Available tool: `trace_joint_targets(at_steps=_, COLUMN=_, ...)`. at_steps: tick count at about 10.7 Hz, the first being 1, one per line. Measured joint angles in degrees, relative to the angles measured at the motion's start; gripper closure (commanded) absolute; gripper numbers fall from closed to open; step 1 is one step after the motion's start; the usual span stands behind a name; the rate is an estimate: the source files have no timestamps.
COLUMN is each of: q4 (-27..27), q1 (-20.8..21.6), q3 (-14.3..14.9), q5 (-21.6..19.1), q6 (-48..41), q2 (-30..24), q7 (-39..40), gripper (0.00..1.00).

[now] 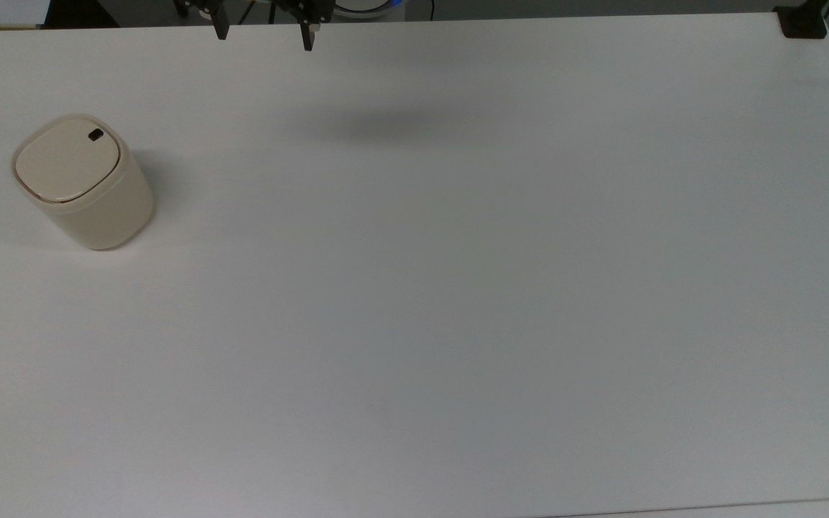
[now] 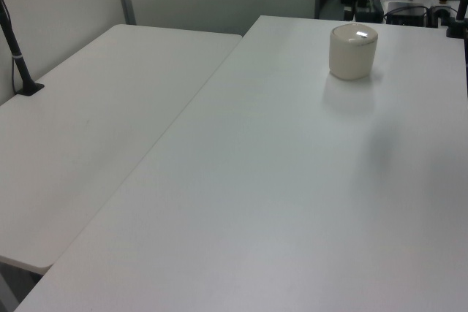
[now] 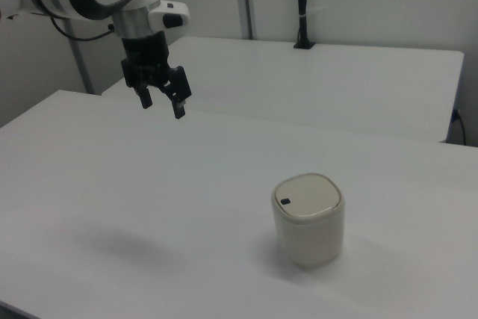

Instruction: Open the trash bin

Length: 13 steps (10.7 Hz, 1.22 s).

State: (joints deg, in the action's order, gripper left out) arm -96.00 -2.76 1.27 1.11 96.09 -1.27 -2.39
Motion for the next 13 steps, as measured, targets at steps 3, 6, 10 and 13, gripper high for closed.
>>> trace_joint_targets(at_steps=3, q4=0.0, q1=0.0, q3=0.0, q5=0.29, q6=0.0, q2=0.0, q7=0.0, gripper=0.0)
trace_joint_targets(at_steps=6, q4=0.01, q1=-0.06, q3=0.08, q5=0.3, q6=0.0, q2=0.0, q7=0.0, gripper=0.07)
trace_joint_targets(at_steps=10, q4=0.02, q1=-0.09, q3=0.15, q5=0.65, q6=0.0, q2=0.0, q7=0.0, gripper=0.85)
trace_joint_targets(at_steps=13, q4=0.02, q1=-0.16, q3=0.25, q5=0.69, q6=0.0, q2=0.0, q7=0.0, gripper=1.0)
